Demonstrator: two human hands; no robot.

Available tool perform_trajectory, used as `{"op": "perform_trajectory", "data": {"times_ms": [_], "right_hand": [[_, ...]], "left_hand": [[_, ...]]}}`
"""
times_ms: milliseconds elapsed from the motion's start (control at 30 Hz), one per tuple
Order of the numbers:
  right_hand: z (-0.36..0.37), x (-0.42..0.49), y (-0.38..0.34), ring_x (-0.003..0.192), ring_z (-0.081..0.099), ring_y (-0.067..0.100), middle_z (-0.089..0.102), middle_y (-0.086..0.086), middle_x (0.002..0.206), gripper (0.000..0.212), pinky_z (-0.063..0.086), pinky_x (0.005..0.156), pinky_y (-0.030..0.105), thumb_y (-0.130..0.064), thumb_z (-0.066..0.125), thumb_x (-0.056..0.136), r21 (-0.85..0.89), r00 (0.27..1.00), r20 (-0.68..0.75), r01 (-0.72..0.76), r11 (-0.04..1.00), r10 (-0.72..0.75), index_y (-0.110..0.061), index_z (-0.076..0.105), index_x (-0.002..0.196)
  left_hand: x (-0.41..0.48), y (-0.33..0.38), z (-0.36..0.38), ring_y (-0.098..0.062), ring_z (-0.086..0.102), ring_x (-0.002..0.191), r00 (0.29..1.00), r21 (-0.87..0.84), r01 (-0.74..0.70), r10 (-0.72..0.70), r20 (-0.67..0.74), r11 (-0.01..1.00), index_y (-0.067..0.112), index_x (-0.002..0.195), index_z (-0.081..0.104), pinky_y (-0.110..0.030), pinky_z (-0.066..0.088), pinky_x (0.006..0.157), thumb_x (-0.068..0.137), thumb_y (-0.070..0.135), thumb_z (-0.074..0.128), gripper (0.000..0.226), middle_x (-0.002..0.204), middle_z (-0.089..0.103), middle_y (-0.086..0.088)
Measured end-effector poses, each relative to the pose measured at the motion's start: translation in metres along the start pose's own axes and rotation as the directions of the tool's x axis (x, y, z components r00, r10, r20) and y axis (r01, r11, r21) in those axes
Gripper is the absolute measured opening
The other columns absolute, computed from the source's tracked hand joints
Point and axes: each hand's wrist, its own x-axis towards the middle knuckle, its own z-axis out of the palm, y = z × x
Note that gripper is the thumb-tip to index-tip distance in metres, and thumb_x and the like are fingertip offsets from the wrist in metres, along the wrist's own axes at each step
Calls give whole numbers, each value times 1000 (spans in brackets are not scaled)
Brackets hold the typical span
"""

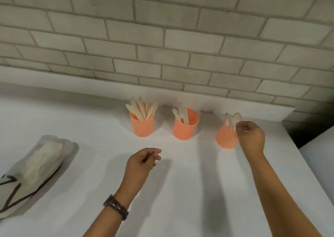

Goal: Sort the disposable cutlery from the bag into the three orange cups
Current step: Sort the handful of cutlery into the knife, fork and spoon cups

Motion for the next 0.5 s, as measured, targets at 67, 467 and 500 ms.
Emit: {"op": "perform_trajectory", "data": {"times_ms": [67,467,500], "right_hand": [[8,-35,-10,78,60,27,67,9,82,11,36,65,24,-11,58,86,50,992,105,62,997,-67,-11,69,87],[88,-215,-63,62,65,14,68,-11,68,24,48,62,24,-7,63,82,199,789,600,14,980,-133,-27,66,69],[97,-227,-68,63,65,17,68,-10,68,25,48,63,28,-6,62,81,196,779,614,2,981,-124,-27,66,69]], "left_hand": [[-8,-2,-11,-2,55,57,1000,0,11,-11,-23,1000,23,86,72,-10,47,59,90,6,54,25,70,71,8],[-53,-22,-191,2,58,60,923,120,50,0,-385,991,26,89,70,-17,49,65,91,11,56,21,74,71,14],[-56,-24,-208,3,60,65,909,162,51,22,-417,985,25,90,70,-18,50,69,90,12,57,19,74,71,11]]}}
